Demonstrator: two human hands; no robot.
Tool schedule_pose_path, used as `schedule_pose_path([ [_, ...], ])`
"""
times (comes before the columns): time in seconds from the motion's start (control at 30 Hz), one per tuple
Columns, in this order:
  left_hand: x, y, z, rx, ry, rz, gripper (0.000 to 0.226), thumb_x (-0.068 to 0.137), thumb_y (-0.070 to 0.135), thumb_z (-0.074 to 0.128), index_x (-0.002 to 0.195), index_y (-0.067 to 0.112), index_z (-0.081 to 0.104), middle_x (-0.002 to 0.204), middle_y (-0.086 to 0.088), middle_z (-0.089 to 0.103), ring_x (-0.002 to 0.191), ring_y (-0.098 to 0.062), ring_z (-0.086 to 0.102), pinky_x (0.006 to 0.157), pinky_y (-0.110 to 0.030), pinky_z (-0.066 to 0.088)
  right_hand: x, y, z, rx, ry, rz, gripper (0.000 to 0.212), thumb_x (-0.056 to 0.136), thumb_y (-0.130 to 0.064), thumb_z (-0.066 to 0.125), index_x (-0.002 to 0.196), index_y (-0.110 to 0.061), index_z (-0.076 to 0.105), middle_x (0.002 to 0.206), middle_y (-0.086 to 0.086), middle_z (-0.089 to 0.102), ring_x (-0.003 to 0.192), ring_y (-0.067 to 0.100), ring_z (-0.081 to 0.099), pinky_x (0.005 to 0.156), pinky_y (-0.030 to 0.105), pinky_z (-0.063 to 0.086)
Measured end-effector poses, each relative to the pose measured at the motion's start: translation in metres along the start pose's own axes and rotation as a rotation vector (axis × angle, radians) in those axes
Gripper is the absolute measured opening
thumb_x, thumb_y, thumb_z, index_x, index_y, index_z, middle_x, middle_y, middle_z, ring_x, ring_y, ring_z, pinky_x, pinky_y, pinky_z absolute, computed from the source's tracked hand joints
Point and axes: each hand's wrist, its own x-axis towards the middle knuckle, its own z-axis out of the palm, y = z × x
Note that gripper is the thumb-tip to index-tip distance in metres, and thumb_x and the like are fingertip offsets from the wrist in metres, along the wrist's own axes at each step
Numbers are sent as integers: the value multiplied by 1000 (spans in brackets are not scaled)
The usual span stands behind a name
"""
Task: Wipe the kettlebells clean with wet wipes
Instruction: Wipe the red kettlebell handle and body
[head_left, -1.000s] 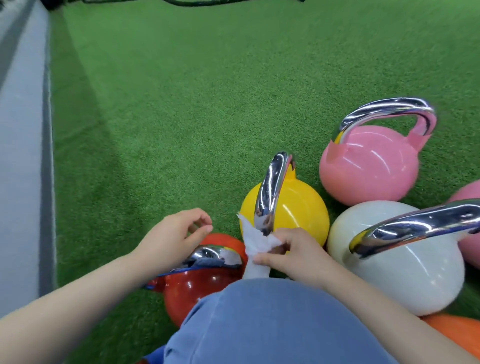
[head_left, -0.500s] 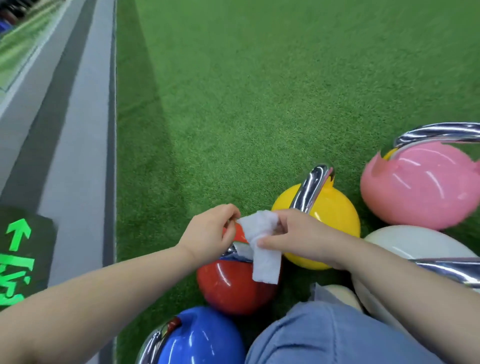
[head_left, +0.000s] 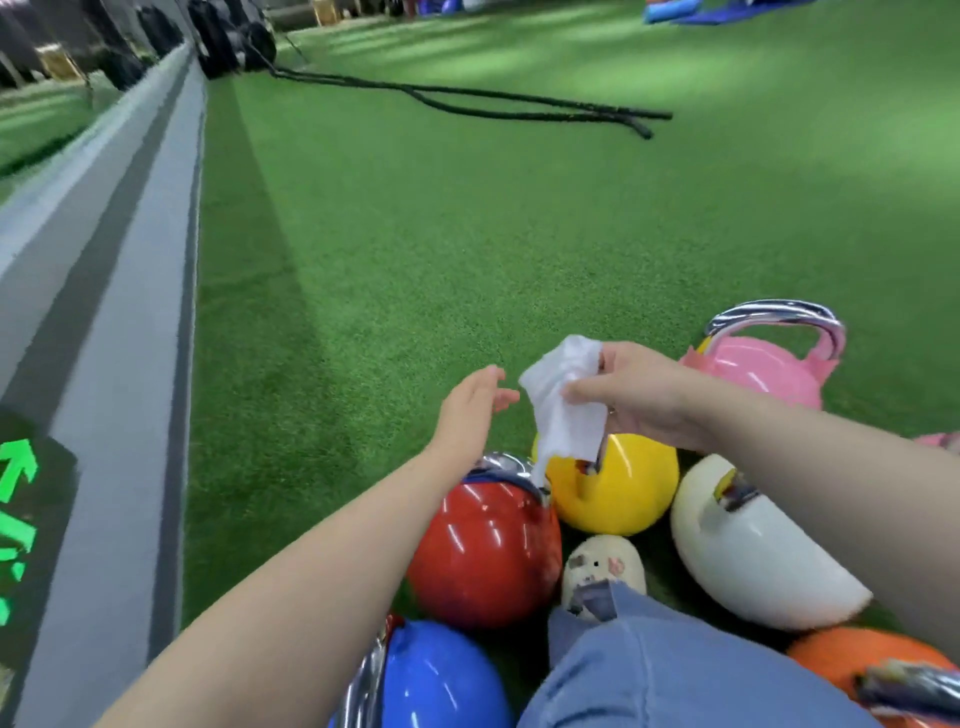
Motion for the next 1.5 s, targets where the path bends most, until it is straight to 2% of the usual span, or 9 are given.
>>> schedule_pose_path([
  [0.13, -4, 35, -15, -476, -211, -192, 48, 98, 46, 32, 124, 9, 46, 95, -12, 62, 80, -24, 61, 71, -36, 54, 6, -30, 11, 34, 108, -2, 24, 89, 7, 48, 105, -6, 60, 101, 12, 67, 86, 20, 66, 74, 34, 56],
  [0.27, -4, 48, -43, -579, -51, -140, 41, 93, 20, 55, 127, 2, 41, 103, -14, 60, 78, -23, 61, 66, -39, 56, 24, -45, 30, 40, 242, 103, 30, 88, 8, 48, 116, -1, 55, 106, 16, 65, 94, 29, 64, 76, 39, 56],
  [0.47, -9, 38, -69, -298, 176, -92, 31, 87, 17, 65, 111, 11, 47, 107, -11, 57, 81, -20, 57, 68, -34, 51, 39, -57, 58, -326, 102, 362, 28, 87, 8, 56, 115, 7, 53, 108, 23, 61, 83, 31, 65, 59, 33, 58],
  [0.6, -8, 23, -73, -115, 259, 27, 23, 84, 9, 67, 100, 10, 49, 76, 3, 52, 65, -8, 48, 55, -15, 40, 49, -35, 83, -413, 148, 381, 36, 86, 4, 59, 120, 5, 47, 106, 24, 61, 94, 34, 64, 80, 44, 56],
  [0.7, -5, 3, -83, 116, 327, 88, 21, 80, 6, 69, 91, 10, 52, 72, 6, 50, 69, -11, 48, 54, -6, 36, 52, 0, 91, -542, 310, 287, 57, 81, -7, 69, 130, -4, 40, 118, 19, 55, 101, 34, 61, 74, 40, 53],
  [0.87, -9, -38, -80, 520, 324, 134, 28, 83, 9, 65, 110, 6, 56, 113, -11, 49, 104, -22, 48, 85, -18, 33, 54, 45, 92, -396, 449, 194, 67, 75, -9, 73, 133, -9, 42, 114, 18, 61, 102, 35, 61, 88, 46, 50],
  [1.0, -16, -41, -44, 713, 37, 430, 22, 90, 3, 51, 112, 3, 56, 116, -13, 51, 109, -25, 50, 92, -25, 34, 59, 44, 91, -404, 433, 149, 64, 75, -14, 74, 131, -10, 43, 117, 17, 60, 96, 33, 63, 79, 44, 55],
  [1.27, 1, -22, -20, 1258, -283, 250, 52, 101, 41, 19, 103, 10, 61, 108, -11, 64, 104, -29, 58, 85, -37, 43, 51, 51, 71, -538, 402, 145, 37, 85, -12, 61, 121, -15, 57, 109, 6, 63, 85, 19, 55, 84, 29, 45],
  [1.5, 10, -26, -38, 1124, -370, 103, 59, 101, 42, 20, 98, 0, 62, 103, -19, 65, 101, -32, 59, 73, -31, 37, 49, 54, 74, -619, 200, 96, 26, 87, -18, 61, 112, -19, 67, 112, 1, 68, 108, 17, 60, 94, 27, 45],
])
